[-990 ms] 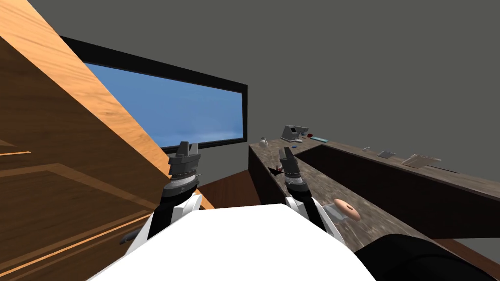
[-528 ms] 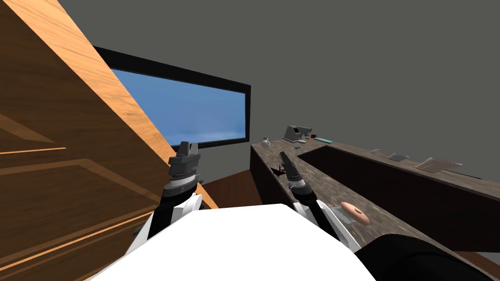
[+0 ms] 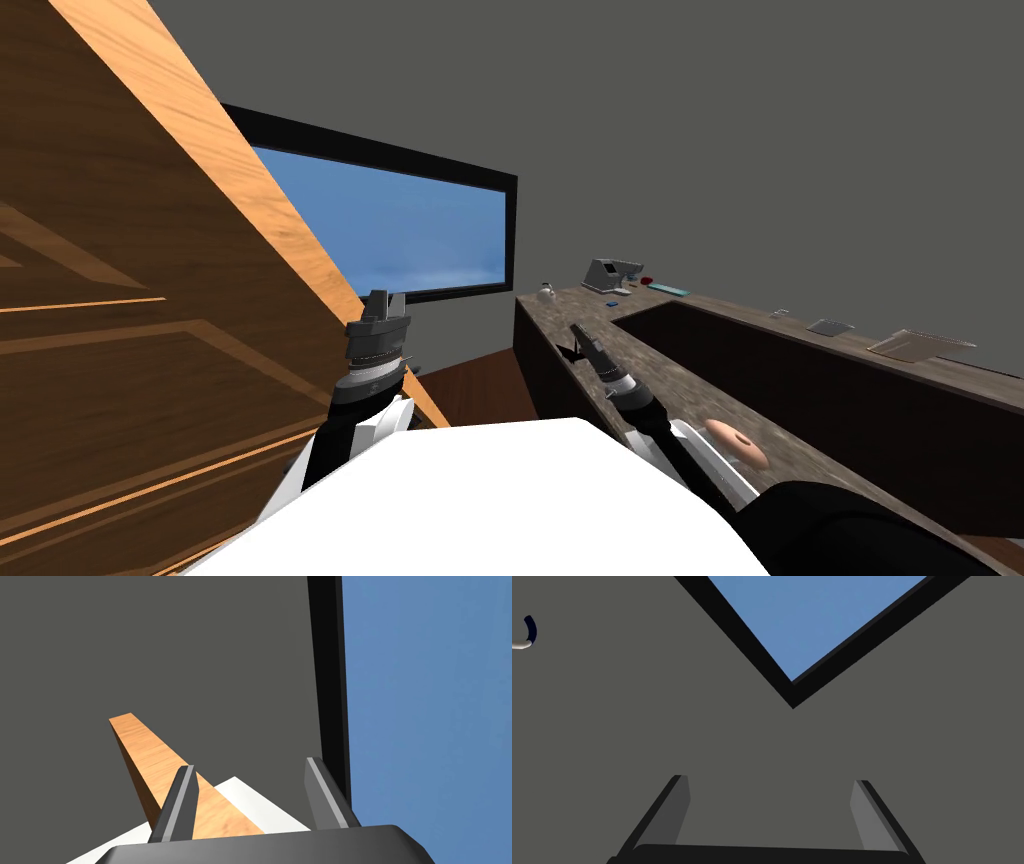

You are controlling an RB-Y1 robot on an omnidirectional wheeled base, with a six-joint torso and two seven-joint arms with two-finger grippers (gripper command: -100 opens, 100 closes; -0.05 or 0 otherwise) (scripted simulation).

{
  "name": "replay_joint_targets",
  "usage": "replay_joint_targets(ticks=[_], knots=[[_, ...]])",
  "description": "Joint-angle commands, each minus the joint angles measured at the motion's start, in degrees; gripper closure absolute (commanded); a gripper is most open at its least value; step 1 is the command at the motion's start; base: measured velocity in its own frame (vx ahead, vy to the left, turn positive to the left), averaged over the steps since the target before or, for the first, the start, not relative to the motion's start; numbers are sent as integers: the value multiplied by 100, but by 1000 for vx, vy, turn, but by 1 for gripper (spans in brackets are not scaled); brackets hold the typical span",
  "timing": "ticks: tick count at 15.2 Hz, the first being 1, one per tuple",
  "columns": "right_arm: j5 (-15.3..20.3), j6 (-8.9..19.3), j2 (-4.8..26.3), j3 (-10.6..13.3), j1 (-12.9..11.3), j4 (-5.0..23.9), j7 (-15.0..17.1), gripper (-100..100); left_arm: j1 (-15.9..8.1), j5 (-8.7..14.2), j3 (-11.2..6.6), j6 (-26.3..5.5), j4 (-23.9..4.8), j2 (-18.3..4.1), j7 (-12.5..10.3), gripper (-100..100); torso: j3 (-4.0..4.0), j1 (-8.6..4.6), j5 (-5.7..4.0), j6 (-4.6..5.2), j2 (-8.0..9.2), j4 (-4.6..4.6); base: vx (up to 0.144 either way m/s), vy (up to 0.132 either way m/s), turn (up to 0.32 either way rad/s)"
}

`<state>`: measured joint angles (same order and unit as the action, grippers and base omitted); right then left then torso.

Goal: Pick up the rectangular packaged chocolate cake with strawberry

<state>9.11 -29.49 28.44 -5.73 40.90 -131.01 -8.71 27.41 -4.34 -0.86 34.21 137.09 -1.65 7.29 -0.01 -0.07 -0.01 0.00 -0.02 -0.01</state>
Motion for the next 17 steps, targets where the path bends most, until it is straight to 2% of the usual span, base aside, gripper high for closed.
replay_joint_targets(ticks=[1, 2, 3, 5, 12, 13, 17], knots=[[81, 79, 286, -80, 132, 5, -74, -100, 0, 0, 0, 0, 0, 0, 0, 0, 0, 0, 0, 0, 0, 0, 15, -11, 46], [81, 79, 373, -80, 132, 5, -74, -100, 0, 0, 0, 0, 0, 0, 0, 0, -1, -1, 0, -1, -2, 0, 0, 0, 0], [179, 122, 534, -225, 320, 100, -169, -100, 0, 0, 0, 0, 0, 0, 0, 0, 0, 2, 0, 0, 0, 0, 0, 0, 0], [179, 122, 771, -225, 320, 100, -169, -100, 0, 0, 0, 0, 0, 0, 0, 0, 2, 1, 1, 0, 4, 1, -1, -9, 26], [179, 122, 771, -225, 320, 100, -169, -100, 0, 0, 0, 0, 0, 0, 0, 0, 3, 6, 1, 0, 5, 2, -1, -2, 6], [350, 167, 975, -261, 419, 178, -296, -100, 0, 0, 0, 0, 0, 0, 0, 0, 2, 8, 1, 0, 3, 1, 15, -1, 15], [776, 268, 1456, -363, 651, 338, -593, -100, 0, 0, 0, 0, 0, 0, 0, 0, -4, -4, -1, -2, -7, -1, 23, -17, 70]])
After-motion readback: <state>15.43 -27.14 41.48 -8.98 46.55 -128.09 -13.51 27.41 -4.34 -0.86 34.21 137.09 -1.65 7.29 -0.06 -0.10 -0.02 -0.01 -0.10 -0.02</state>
